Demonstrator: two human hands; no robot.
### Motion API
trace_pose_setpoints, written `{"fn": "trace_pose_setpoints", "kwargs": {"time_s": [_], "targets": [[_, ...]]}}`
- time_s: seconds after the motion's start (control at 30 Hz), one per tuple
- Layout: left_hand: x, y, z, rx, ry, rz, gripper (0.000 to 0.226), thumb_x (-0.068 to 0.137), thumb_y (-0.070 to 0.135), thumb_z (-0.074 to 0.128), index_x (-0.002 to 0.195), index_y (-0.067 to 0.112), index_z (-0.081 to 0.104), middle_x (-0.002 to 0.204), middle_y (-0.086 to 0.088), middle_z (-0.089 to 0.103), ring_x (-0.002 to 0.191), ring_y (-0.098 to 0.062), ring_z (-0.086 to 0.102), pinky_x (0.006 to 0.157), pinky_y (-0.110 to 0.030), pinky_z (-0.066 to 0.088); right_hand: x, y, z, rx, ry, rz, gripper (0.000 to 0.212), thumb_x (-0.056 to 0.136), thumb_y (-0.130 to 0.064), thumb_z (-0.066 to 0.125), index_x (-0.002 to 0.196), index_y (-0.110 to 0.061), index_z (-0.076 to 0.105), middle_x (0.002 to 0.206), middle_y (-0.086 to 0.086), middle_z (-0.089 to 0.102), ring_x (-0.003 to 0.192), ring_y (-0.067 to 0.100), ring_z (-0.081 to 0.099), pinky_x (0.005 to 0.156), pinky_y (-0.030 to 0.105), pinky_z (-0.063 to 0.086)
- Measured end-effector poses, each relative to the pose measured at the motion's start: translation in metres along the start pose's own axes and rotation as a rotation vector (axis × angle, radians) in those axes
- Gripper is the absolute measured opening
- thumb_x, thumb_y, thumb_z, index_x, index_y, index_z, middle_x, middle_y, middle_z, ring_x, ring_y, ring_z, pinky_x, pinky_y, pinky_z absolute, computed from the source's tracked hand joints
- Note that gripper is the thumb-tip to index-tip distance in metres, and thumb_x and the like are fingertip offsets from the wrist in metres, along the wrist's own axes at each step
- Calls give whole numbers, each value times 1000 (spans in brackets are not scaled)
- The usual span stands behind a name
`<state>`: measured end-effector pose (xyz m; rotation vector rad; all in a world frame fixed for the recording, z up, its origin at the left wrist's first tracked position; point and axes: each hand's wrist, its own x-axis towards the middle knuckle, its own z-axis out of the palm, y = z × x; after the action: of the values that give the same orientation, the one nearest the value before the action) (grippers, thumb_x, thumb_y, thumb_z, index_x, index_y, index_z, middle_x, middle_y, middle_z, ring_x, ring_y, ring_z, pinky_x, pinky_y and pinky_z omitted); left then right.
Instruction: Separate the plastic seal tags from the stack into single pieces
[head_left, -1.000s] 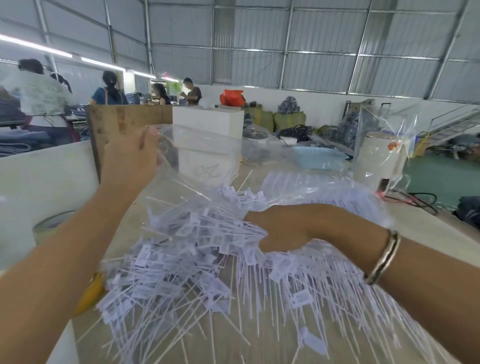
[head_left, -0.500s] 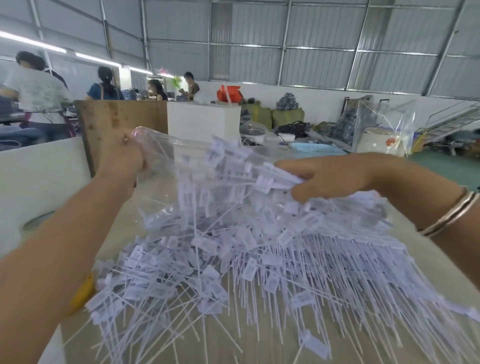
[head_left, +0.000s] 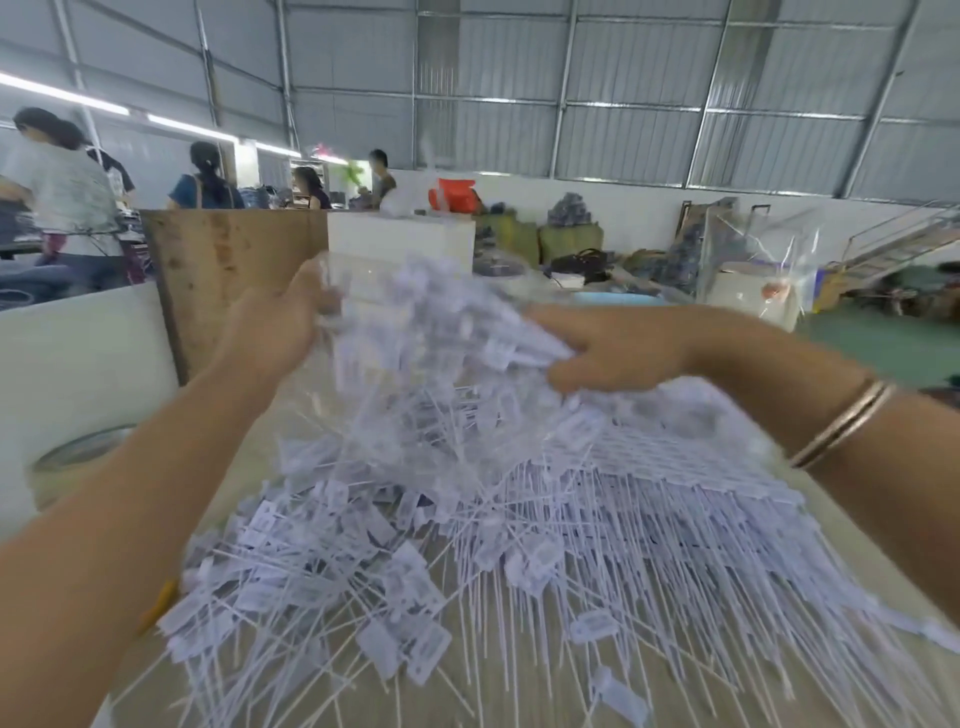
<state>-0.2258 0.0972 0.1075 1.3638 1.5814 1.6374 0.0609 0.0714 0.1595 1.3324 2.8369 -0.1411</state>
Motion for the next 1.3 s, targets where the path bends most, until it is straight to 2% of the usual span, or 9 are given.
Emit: {"fn": "trace_pose_setpoints", "kwargs": {"time_s": [0.13, 0.3, 0.5, 0.63, 0.73, 0.9, 1.0, 1.17, 1.3], "targets": [[-9, 7, 2, -49, 11, 36, 47, 93, 58, 42, 70, 24, 65, 37, 14, 49, 27, -2, 34, 34, -16, 29, 40, 9, 47, -42, -150, 98, 65, 97, -27, 44, 150, -16, 7, 144, 20, 41, 113, 25, 56, 105, 39, 40], [-36, 4, 7, 172, -213, 277, 44, 90, 67, 26, 87, 42, 63, 35, 8, 41, 31, 0, 36, 35, -8, 31, 87, 10, 60, -211, -186, 244, 64, 98, -34, 44, 150, -14, 12, 151, 14, 30, 129, 31, 41, 97, 35, 38], [-52, -18, 0, 166, -520, 380, 45, 80, 80, 31, 100, 59, 65, 62, 9, 29, 55, -1, 25, 50, -8, 29, 140, -12, 47, -259, -96, 188, 53, 95, -24, 45, 146, -21, 31, 107, -3, 57, 75, 15, 52, 57, 23, 43], [-43, -24, -28, -175, -289, 295, 59, 62, 91, 44, 94, 50, 72, 52, 14, 33, 45, -1, 29, 50, -20, 33, 144, 18, 71, -495, -180, 357, 49, 97, -16, 40, 145, -19, 33, 141, 9, 45, 124, 29, 48, 97, 40, 43], [-38, -25, -31, -192, -211, 307, 58, 53, 92, 53, 87, 50, 73, 63, 7, 45, 49, -1, 35, 57, -17, 43, 152, 21, 87, -555, -10, 329, 42, 96, -9, 42, 137, -15, 44, 134, 9, 49, 120, 31, 51, 92, 44, 45], [-53, -25, -24, -49, -581, 444, 44, 67, 74, 63, 102, 48, 70, 73, 1, 60, 58, -23, 40, 53, -22, 35, 183, 22, 94, -666, 261, 228, 50, 97, -19, 41, 145, -19, 25, 139, 5, 41, 127, 27, 38, 102, 43, 32], [-49, -26, -33, -344, -407, 347, 35, 66, 55, 72, 93, 33, 77, 64, -20, 54, 54, -38, 25, 39, -37, 17, 182, 41, 111, -654, 321, 358, 30, 97, -16, 44, 126, -11, 50, 129, 11, 54, 104, 14, 49, 82, 15, 40], [-42, -21, -30, -311, -230, 307, 19, 76, 38, 57, 70, 33, 75, 49, -5, 37, 41, -6, 29, 41, -19, 17, 155, 40, 122, -430, 107, 229, 41, 94, -22, 48, 133, -8, 45, 141, 11, 42, 130, 27, 37, 105, 34, 29], [-38, -25, -34, -295, -278, 267, 23, 85, 25, 59, 66, 31, 70, 49, 11, 39, 44, -4, 35, 39, -12, 27, 113, 47, 117, -249, 320, 246, 29, 92, -21, 44, 111, -10, 63, 123, 7, 55, 117, 26, 48, 94, 33, 41]]}}
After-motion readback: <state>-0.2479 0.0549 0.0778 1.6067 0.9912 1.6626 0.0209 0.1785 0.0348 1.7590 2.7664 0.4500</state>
